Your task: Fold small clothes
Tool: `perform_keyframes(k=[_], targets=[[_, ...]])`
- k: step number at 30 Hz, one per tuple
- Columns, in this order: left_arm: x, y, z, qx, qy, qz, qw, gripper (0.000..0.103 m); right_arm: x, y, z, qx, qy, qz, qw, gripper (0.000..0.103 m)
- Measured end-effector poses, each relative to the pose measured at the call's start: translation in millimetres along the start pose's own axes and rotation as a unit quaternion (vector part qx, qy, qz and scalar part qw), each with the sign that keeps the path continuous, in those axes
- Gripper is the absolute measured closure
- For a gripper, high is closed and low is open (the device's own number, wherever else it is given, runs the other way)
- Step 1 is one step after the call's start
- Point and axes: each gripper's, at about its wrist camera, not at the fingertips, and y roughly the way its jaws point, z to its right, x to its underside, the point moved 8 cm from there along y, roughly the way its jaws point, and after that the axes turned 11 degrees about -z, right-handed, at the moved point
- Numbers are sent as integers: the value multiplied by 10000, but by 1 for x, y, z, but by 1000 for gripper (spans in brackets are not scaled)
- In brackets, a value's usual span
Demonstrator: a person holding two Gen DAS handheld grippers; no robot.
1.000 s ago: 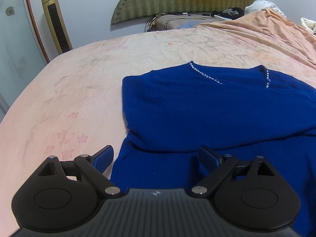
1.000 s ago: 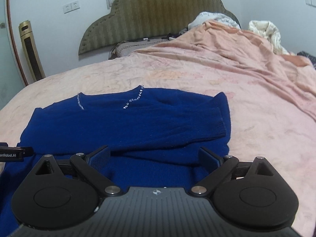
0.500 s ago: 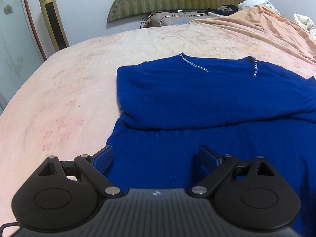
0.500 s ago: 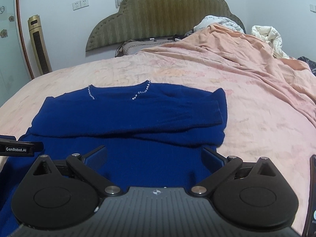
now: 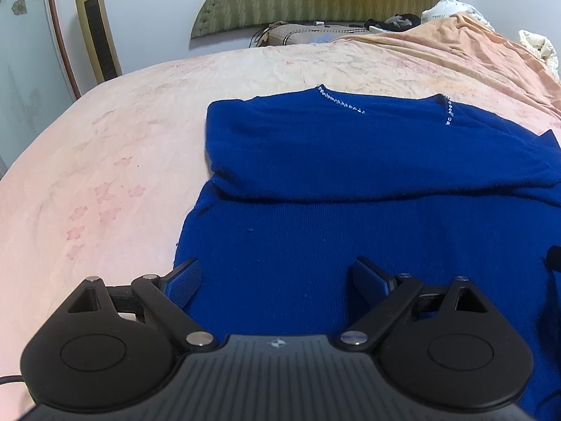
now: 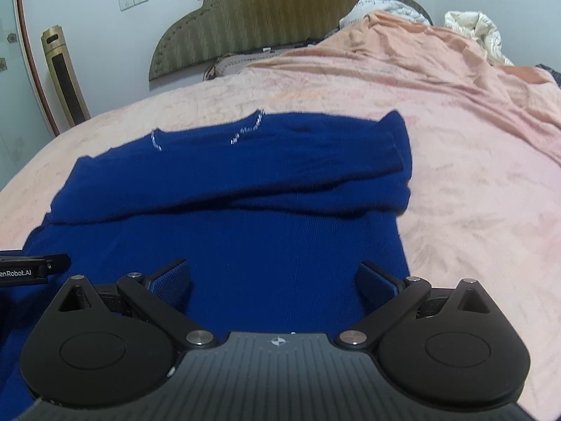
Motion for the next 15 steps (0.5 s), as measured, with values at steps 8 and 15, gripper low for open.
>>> perform_keyframes(k=[8,15], targets=[[3,3,2,-54,26,179,9998,7,5,6,-3,138,-217,51,9997,0],[6,3,1,-55,-15,323,9995,4,6,5,-3,139,-245,112,9995,0]])
